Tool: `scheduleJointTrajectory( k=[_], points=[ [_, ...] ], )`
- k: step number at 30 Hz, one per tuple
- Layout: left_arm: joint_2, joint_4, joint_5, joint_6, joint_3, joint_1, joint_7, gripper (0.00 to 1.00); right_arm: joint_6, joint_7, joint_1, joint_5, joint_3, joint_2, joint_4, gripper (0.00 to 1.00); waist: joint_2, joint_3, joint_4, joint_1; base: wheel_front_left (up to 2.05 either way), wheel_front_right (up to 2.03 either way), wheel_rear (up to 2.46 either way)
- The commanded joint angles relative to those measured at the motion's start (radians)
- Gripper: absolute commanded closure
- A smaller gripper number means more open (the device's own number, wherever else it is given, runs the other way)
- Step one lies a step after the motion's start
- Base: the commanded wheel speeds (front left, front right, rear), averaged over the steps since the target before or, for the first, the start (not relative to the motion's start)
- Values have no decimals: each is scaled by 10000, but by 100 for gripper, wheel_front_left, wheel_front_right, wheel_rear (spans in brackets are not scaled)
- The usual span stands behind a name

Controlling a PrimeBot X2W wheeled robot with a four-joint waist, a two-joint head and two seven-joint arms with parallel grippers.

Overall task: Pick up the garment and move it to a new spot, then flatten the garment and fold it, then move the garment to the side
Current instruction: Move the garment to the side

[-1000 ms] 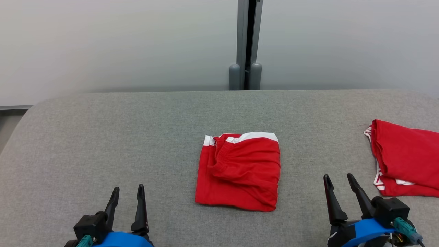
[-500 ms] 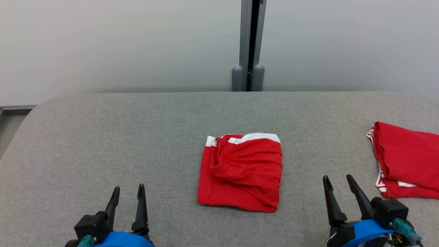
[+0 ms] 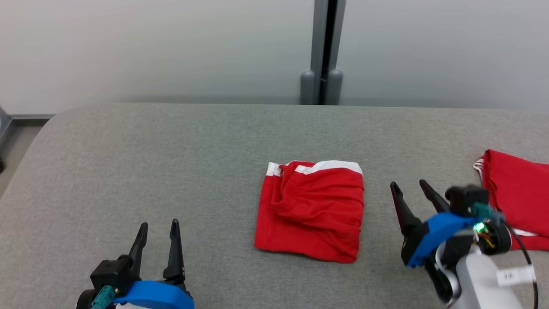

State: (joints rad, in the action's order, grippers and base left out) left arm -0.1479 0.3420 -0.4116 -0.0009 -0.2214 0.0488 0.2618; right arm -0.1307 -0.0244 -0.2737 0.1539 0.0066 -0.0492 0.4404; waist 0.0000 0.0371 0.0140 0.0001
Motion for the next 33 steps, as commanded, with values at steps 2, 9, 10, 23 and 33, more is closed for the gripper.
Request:
scheduleJointTrajectory(
  k=[2, 9, 10, 23, 33],
  points=[
    [47, -52, 96, -66, 24, 218, 43, 0, -1, 848, -627, -13, -112, -22, 280, 0, 0, 183, 260, -1, 0, 0, 0],
    [196, -98, 175, -83, 111, 396, 42, 0, -1, 3408, -1684, 72, -607, -20, 1469, 0, 0, 672, 1144, -1, 0, 0, 0],
    [225, -111, 189, -89, 137, 410, 43, 0, -2, 3632, -1774, 9, -681, -19, 1600, 0, 0, 735, 1273, -1, 0, 0, 0],
    [426, -157, 496, -273, 470, 270, 42, 0, -1, 4585, -2162, 1026, -649, -16, 2881, 98, 0, 966, 1706, -1, 0, 0, 0],
    [354, -450, 846, -408, 430, 279, 42, 0, -1, 3722, -2221, 812, 661, -114, 2153, 100, 0, 996, -44, -1, 0, 0, 0]
  ],
)
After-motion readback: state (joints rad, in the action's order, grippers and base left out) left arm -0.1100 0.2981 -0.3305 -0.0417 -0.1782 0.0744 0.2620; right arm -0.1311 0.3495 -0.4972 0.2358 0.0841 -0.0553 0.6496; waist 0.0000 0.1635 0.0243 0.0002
